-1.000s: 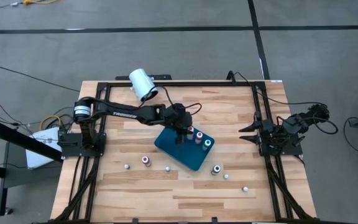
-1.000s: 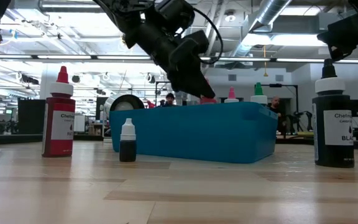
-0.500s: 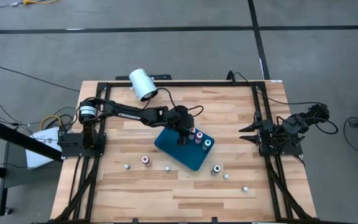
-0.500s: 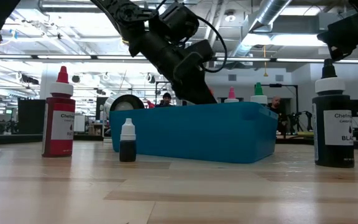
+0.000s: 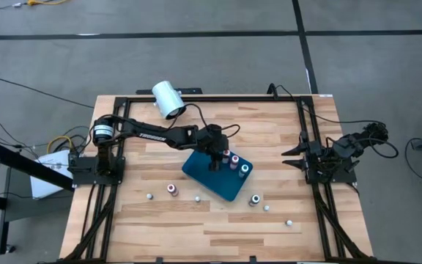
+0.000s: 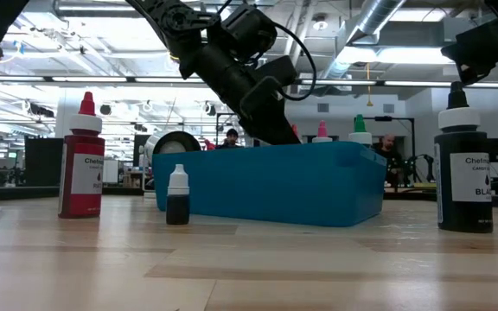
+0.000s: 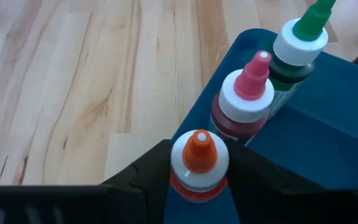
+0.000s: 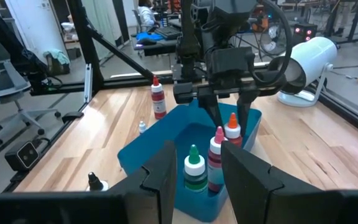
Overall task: Pick & Place food coloring
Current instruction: Put the big orange food coloring bottle into the blue bin
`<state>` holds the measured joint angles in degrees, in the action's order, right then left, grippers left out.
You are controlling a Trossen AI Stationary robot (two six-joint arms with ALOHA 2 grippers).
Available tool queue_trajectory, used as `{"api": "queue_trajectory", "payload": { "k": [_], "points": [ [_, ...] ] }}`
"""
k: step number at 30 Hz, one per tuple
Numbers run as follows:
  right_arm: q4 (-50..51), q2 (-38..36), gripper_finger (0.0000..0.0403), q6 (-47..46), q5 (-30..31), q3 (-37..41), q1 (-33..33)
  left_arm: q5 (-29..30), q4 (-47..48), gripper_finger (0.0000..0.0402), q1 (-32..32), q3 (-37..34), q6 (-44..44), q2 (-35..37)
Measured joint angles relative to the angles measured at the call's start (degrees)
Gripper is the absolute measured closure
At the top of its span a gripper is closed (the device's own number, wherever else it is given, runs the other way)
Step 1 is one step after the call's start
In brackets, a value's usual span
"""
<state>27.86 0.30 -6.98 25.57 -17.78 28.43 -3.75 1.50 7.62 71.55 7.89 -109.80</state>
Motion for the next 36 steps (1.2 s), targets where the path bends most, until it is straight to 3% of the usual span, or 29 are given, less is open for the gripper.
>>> {"api": "queue_trajectory", "payload": {
  "k": [36],
  "points": [
    [-0.02,0.0,0.0289,-0.04,0.01,0.0,0.0,2.97,-0.24,0.0258,0.11,-0.02,-0.6,0.0]
  ]
}}
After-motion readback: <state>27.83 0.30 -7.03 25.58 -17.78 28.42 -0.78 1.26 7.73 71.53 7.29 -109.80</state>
